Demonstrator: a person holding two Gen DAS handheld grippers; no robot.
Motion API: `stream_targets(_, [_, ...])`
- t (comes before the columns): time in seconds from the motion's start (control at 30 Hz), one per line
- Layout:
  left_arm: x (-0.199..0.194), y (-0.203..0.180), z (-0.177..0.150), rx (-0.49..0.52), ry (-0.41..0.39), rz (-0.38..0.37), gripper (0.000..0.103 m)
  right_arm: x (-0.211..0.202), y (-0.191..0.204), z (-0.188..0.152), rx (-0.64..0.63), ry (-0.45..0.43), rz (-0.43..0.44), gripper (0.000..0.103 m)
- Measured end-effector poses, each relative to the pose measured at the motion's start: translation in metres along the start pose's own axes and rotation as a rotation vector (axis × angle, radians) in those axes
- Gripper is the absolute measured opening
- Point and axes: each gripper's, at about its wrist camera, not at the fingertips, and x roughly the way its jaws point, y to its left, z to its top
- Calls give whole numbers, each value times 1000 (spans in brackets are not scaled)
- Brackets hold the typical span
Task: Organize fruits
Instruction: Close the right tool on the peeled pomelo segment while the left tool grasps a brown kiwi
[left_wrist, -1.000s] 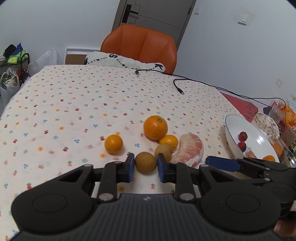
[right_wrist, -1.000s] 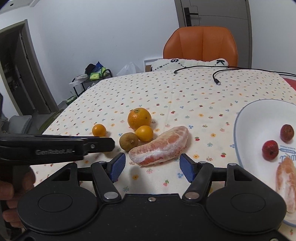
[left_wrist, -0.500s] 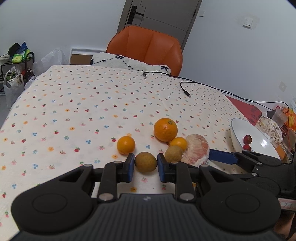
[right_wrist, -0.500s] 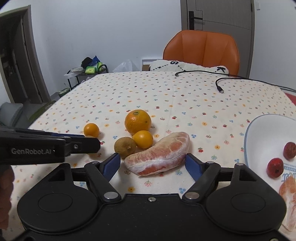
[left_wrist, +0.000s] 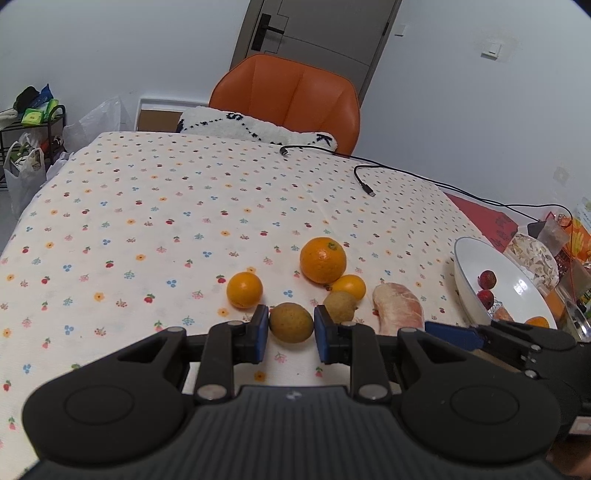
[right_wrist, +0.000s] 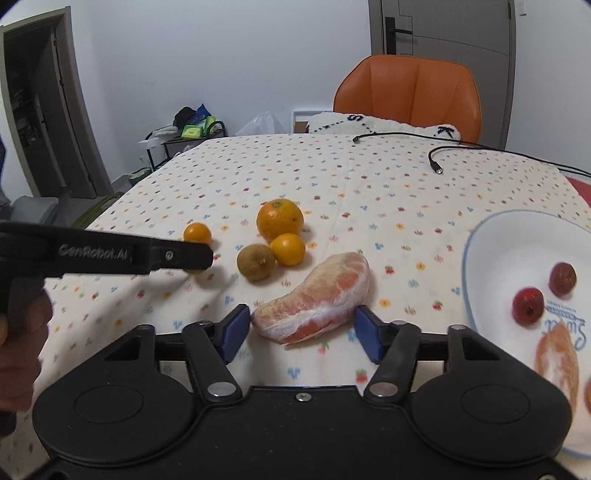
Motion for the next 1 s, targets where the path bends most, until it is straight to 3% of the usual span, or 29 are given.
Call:
stream_targets(0.37, [-3,-3,-2,4,0,-7,25,-13,-5,-4,40,-15,-43,53])
stream_targets(0.53, [-2,-1,-1,0,2,-6,25,-2,1,1,47,-11,-15,56])
stream_targets(1.0, [7,5,0,-9,11,8,25,24,3,16,24,-13,-74,54])
